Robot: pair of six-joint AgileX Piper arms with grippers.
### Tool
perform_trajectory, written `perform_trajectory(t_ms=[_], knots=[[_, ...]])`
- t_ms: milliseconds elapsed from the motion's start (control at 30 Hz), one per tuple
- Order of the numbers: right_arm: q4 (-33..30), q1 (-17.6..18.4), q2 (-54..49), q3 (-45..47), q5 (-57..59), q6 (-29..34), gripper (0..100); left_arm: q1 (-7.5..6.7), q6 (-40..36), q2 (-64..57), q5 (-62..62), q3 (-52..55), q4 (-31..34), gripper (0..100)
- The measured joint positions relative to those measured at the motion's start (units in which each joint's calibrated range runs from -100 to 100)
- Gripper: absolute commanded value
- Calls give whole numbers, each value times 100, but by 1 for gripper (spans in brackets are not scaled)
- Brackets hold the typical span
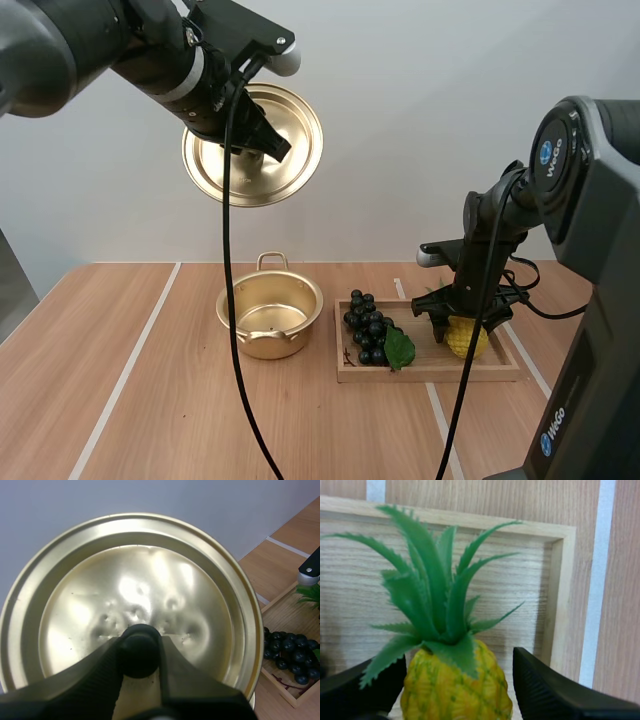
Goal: Open the pot, put the pineapple inside, and close it
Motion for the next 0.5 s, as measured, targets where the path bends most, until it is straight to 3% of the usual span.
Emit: perform_trajectory(t_ms=[400, 433, 500], knots=[[-49, 0, 280, -26, 130, 0, 100, 0, 0, 0, 39, 0, 0, 0], [-49, 0, 297, -26, 128, 0, 99, 0, 0, 0, 39, 0, 0, 0], [-49, 0, 313, -41, 149, 0, 82, 0, 0, 0, 39, 0, 0, 0]])
